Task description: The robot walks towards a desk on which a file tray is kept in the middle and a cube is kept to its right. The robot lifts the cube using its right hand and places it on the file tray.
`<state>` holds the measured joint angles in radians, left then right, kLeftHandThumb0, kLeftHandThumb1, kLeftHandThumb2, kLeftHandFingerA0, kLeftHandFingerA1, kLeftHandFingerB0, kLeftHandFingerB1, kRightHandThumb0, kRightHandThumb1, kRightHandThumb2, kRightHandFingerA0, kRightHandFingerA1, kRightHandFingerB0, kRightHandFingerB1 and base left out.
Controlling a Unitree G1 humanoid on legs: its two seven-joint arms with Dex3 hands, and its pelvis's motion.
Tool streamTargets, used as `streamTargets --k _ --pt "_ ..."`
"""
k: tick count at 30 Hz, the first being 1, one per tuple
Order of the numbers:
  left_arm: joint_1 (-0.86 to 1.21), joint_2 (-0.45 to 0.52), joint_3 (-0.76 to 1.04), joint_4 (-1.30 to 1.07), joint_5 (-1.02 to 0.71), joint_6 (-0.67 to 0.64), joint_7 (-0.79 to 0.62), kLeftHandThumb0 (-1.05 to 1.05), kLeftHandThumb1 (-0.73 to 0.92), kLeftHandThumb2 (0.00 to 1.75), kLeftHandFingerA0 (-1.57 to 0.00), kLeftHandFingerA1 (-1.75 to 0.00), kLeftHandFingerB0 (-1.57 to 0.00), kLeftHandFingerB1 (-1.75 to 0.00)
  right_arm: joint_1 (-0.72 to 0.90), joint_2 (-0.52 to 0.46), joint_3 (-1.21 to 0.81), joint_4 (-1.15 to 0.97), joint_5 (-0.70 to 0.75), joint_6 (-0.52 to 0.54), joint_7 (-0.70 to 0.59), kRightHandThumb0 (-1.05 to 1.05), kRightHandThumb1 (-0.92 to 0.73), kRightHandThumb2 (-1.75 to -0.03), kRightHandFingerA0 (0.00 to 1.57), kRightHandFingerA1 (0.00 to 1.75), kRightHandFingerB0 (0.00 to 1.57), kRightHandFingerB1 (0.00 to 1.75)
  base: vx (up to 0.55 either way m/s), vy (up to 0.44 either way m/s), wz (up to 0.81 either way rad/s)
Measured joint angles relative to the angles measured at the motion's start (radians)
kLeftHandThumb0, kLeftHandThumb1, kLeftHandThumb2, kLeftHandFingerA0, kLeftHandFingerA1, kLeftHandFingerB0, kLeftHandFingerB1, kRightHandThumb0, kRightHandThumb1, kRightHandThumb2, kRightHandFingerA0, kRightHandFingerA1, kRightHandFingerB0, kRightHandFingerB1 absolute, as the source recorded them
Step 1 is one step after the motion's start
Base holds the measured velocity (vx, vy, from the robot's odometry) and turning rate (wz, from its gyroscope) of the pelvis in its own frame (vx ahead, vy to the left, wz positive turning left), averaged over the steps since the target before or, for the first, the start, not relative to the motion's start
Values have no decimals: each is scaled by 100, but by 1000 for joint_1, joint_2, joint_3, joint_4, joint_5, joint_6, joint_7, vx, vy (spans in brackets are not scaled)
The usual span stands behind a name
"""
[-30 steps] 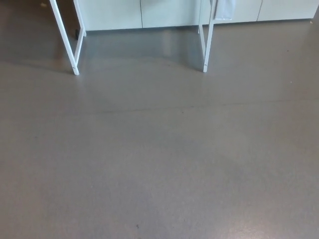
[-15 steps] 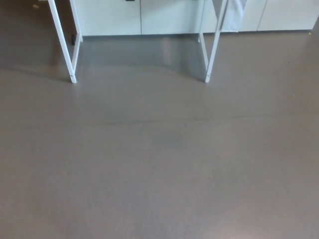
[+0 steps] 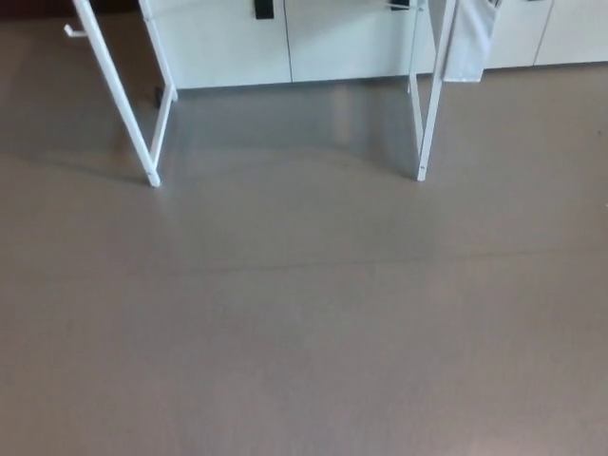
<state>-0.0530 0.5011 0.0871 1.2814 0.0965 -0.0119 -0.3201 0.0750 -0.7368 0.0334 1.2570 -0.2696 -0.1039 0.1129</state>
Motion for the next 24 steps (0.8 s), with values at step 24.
streamTargets --k 24 --pt "-17 3 3 -7 -1 -7 -8 -50 23 101 -44 -82 -43 -77 -32 2 -60 25 41 28 58 -80 -55 -90 51 62 5 36 430 0 -6"
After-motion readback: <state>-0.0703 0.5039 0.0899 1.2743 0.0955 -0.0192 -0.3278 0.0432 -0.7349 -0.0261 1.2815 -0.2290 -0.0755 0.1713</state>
